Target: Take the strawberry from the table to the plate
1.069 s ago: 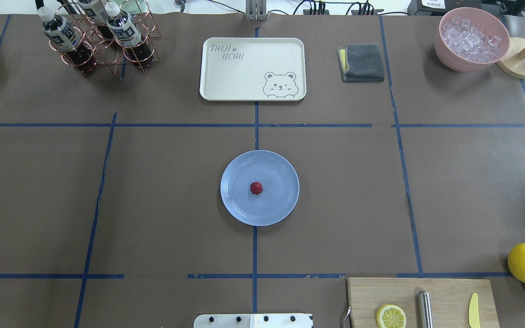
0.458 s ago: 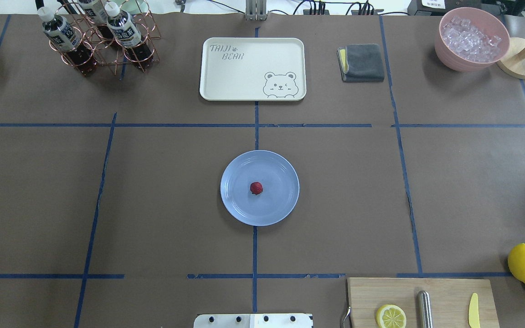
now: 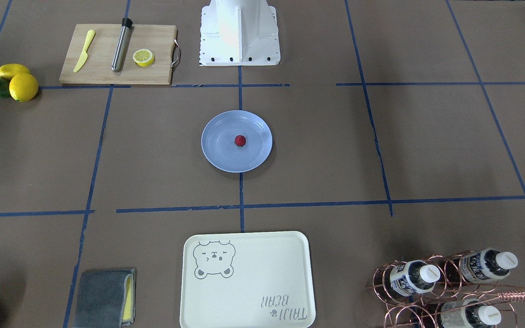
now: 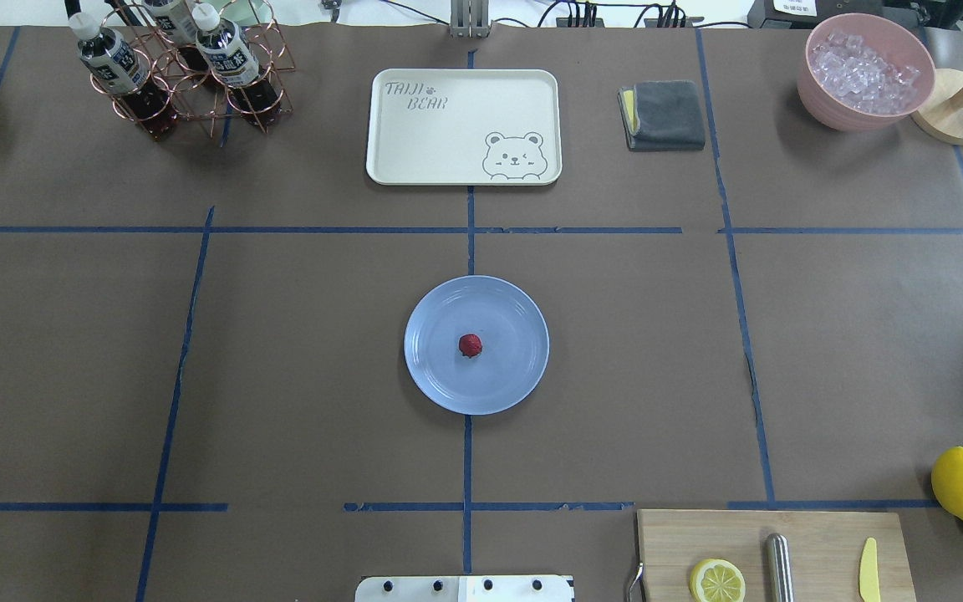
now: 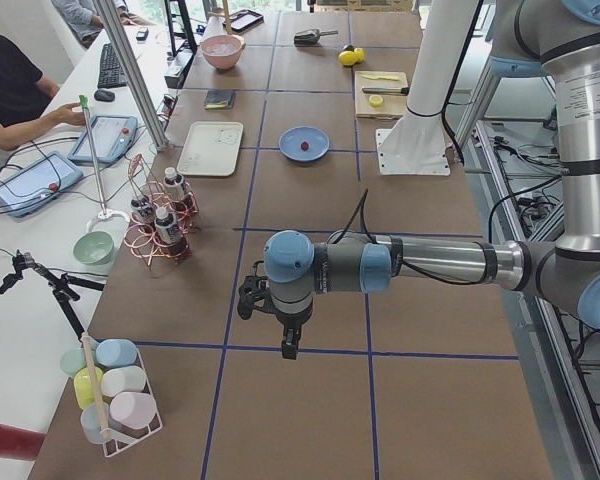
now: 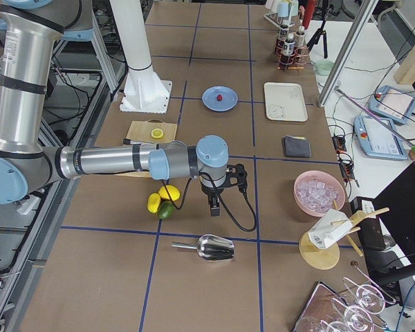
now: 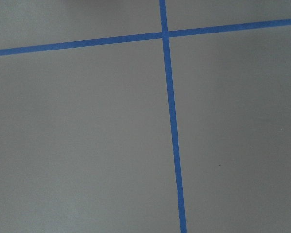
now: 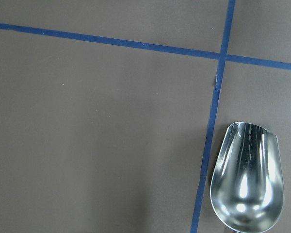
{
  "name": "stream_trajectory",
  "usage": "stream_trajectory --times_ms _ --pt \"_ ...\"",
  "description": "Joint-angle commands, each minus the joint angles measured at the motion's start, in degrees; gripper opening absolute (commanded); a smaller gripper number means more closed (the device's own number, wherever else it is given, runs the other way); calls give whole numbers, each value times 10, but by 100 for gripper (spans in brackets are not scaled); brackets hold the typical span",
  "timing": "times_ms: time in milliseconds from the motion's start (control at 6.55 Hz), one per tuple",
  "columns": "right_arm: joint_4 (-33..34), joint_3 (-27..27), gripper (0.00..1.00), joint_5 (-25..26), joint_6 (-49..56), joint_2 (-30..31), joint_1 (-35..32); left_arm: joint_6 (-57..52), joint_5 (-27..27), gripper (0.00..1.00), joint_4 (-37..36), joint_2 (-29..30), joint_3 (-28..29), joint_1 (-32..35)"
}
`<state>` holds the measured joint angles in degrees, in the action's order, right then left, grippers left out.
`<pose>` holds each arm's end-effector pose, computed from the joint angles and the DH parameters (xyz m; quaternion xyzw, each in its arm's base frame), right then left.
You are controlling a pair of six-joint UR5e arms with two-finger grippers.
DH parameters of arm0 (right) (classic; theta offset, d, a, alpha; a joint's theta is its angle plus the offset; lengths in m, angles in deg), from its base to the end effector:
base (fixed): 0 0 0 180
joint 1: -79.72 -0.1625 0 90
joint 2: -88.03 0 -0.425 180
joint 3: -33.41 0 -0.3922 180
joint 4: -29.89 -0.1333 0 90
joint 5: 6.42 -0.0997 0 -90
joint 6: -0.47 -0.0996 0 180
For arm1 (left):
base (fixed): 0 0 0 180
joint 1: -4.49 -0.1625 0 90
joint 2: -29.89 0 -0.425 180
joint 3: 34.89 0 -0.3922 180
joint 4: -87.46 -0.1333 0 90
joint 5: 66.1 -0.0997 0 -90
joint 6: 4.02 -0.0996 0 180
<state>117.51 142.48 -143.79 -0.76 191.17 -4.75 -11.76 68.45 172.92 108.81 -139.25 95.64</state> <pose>0.0210 -0.4058 0.5882 0.0426 -0.4039 -0.0634 0.9116 -0.0716 -0.4066 0.6303 0.0192 0.3787 0.0490 0.9240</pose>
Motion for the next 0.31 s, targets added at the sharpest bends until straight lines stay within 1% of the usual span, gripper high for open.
stream_trajectory --times_ms 0,153 --pt "0 0 100 0 0 0 0 0 0 100 0 3 -1 0" --pt "0 -1 100 1 0 0 0 0 0 100 -1 5 -2 0"
